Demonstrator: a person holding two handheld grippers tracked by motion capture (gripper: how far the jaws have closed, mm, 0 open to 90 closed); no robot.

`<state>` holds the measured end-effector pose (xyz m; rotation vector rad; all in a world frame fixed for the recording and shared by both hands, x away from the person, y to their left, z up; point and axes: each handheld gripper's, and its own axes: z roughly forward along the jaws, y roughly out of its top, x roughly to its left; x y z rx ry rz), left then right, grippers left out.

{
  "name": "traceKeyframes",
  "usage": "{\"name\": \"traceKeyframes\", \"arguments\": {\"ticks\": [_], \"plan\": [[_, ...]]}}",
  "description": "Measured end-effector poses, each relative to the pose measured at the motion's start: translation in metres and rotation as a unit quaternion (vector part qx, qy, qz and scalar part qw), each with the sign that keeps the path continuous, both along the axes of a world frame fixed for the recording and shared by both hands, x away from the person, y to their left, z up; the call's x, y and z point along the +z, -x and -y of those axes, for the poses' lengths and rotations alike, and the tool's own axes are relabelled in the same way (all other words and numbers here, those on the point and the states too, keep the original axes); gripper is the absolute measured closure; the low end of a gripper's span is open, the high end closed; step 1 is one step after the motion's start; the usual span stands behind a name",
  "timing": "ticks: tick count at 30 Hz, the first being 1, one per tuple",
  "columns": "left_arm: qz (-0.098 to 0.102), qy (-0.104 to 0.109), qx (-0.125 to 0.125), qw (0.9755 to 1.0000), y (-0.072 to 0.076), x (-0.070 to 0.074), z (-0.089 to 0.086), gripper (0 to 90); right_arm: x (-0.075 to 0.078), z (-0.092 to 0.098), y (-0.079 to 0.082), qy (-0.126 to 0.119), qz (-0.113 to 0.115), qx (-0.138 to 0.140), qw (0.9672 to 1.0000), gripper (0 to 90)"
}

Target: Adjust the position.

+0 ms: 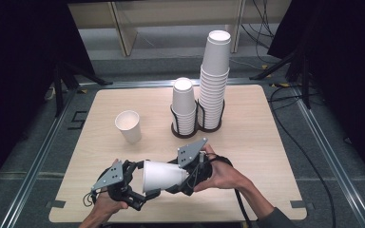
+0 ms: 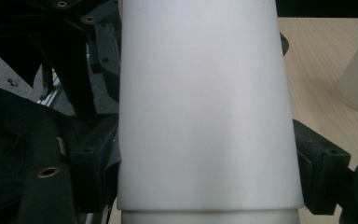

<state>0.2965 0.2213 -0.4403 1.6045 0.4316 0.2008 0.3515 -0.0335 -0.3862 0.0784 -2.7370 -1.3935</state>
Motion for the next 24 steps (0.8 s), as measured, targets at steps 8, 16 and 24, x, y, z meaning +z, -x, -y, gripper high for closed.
{"name": "traceKeyframes", "arguments": {"ticks": [8,16,24], "plan": [[0.008,-0.003,-0.009,0.9999,0.000,0.003,-0.003,7.6,-0.006,0.000,-0.003,-0.007,-0.012,0.000,0.9999,23.5],[0.015,-0.042,-0.005,0.9990,0.000,0.005,-0.003,14.6,-0.006,0.001,-0.002,0.036,0.012,-0.022,0.9990,18.0],[0.020,-0.104,-0.009,0.9943,0.000,0.003,0.003,15.1,-0.005,-0.008,0.008,0.110,0.076,-0.024,0.9907,16.8]]}}
